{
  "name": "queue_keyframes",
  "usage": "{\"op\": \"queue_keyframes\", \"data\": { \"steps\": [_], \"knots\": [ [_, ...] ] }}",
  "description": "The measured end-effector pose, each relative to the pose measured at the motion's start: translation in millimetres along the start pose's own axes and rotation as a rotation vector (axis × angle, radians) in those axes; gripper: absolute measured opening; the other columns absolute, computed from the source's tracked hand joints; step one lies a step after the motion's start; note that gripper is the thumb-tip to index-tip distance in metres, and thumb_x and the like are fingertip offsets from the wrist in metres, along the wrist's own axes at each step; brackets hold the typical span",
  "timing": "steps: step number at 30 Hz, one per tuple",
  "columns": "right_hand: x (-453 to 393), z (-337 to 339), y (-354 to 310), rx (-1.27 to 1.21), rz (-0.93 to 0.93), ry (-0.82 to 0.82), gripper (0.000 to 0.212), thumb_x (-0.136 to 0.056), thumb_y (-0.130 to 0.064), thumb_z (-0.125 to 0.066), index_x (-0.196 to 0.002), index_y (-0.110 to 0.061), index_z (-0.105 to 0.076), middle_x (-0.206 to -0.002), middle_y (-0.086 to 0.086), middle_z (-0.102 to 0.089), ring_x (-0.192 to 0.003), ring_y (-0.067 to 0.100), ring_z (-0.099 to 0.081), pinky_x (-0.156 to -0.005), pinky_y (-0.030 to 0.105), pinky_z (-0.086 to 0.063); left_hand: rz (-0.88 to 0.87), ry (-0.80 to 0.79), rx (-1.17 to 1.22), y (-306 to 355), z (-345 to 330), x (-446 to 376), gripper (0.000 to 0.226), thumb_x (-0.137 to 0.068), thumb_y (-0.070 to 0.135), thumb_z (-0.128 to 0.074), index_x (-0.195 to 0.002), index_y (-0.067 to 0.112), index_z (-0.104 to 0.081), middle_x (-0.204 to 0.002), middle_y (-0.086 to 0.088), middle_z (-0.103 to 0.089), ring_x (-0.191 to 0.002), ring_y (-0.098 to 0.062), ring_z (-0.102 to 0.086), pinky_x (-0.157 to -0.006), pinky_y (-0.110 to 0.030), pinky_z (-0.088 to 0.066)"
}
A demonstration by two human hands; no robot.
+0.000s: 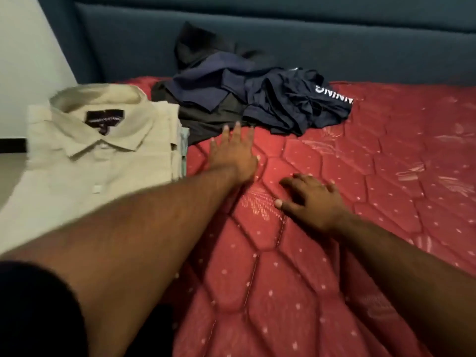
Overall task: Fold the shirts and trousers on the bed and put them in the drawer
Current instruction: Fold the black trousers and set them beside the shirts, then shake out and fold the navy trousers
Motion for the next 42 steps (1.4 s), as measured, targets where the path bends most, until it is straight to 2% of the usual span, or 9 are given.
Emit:
{"op": "queue_keyframes", "data": {
  "steps": [6,10,12,17,21,30,34,37,42],
  "knots": [
    [-66.3,12.0,28.7,-0.01,0.016,0.232,0.064,-0.076,-0.073,-0.028,-0.114,-0.03,-0.058,-0.124,-0.001,-0.053,-0.121,0.027,-0.047,-0.11,0.049,-0.022,0.28,0.012,0.092,-28.0,-31.4,-83.4,0.082,-0.086,0.073,-0.041,-0.152,0.045,-0.003,-0.163,-0.003,0.013,-0.149,-0.036,0.008,-0.113,-0.067,-0.004],
    [-137.6,26.0,31.4,-0.003,-0.067,0.252,0.066,-0.09,-0.046,-0.053,-0.148,-0.041,-0.023,-0.162,0.004,0.005,-0.147,0.036,-0.006,-0.114,0.061,-0.017,0.365,0.152,0.066,-31.3,-50.6,-89.5,0.076,-0.09,0.071,-0.031,-0.154,0.038,-0.007,-0.161,-0.005,-0.016,-0.148,-0.033,-0.009,-0.115,-0.059,-0.004],
    [-168.7,32.6,33.6,-0.012,-0.112,0.189,0.076,-0.091,-0.041,-0.055,-0.149,-0.049,-0.006,-0.161,0.003,0.015,-0.144,0.039,-0.013,-0.112,0.061,-0.022,0.4,0.19,0.078,-31.3,-52.1,-91.2,0.074,-0.092,0.065,-0.035,-0.154,0.037,-0.005,-0.157,-0.004,-0.026,-0.145,-0.032,-0.018,-0.115,-0.057,-0.009],
    [-197.8,35.4,37.8,0.183,-0.14,0.23,0.054,-0.097,-0.025,-0.042,-0.146,-0.042,-0.028,-0.139,0.015,-0.043,-0.118,0.043,-0.047,-0.097,0.049,-0.039,0.63,0.208,0.27,-40.5,-37.8,-121.4,0.062,-0.089,0.06,-0.047,-0.146,0.042,-0.032,-0.137,-0.002,-0.055,-0.13,-0.033,-0.038,-0.105,-0.048,-0.02],
    [-164.4,39.9,32.5,0.102,-0.119,0.193,0.043,-0.095,-0.017,-0.041,-0.136,-0.029,-0.047,-0.126,0.02,-0.052,-0.113,0.043,-0.055,-0.093,0.046,-0.046,0.439,0.184,0.145,-27.1,-28.9,-107.7,0.035,-0.095,0.044,-0.047,-0.123,0.032,-0.063,-0.122,-0.005,-0.065,-0.122,-0.03,-0.049,-0.101,-0.043,-0.024],
    [62.5,45.2,44.4,0.043,-0.108,-0.008,0.043,-0.09,-0.021,-0.051,-0.132,-0.029,-0.051,-0.126,0.013,-0.056,-0.113,0.035,-0.058,-0.092,0.041,-0.048,0.074,-0.057,0.262,107.1,-20.9,95.8,0.029,-0.094,0.038,-0.05,-0.099,0.015,-0.068,-0.105,-0.012,-0.07,-0.107,-0.032,-0.061,-0.084,-0.035,-0.034],
    [218.3,22.0,30.3,-0.187,-0.095,-0.033,0.051,-0.088,-0.023,-0.047,-0.138,-0.035,-0.049,-0.127,0.007,-0.055,-0.117,0.03,-0.055,-0.098,0.035,-0.044,0.108,-0.073,0.195,112.2,-18.9,229.7,0.073,-0.086,0.037,-0.061,-0.15,0.018,-0.031,-0.143,-0.01,-0.047,-0.134,-0.031,-0.04,-0.107,-0.041,-0.028],
    [336.4,-1.1,-9.7,-0.342,-0.069,-0.037,0.057,-0.084,-0.033,-0.047,-0.14,-0.036,-0.045,-0.131,0.0,-0.051,-0.12,0.023,-0.053,-0.1,0.03,-0.041,0.032,-0.096,0.707,113.2,-7.3,345.8,0.106,-0.075,0.03,-0.066,-0.151,0.041,0.007,-0.162,-0.002,-0.012,-0.148,-0.026,-0.017,-0.118,-0.048,-0.02],
    [471.1,-16.4,-79.9,-0.432,0.015,-0.167,0.064,-0.076,-0.033,-0.06,-0.139,-0.029,-0.047,-0.127,0.002,-0.052,-0.118,0.022,-0.053,-0.098,0.032,-0.043,0.164,-0.284,1.594,101.4,37.2,514.4,0.101,-0.057,-0.001,-0.07,-0.148,0.018,-0.032,-0.127,-0.019,-0.061,-0.092,-0.028,-0.062,-0.07,-0.035,-0.054]
  ]
}}
Point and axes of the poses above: each hand's wrist, its own x-axis away from the middle knuckle, its own z-axis out of the back of the hand, y = z × x, the point moved 1 cm from there along -x, towards the middle knuckle
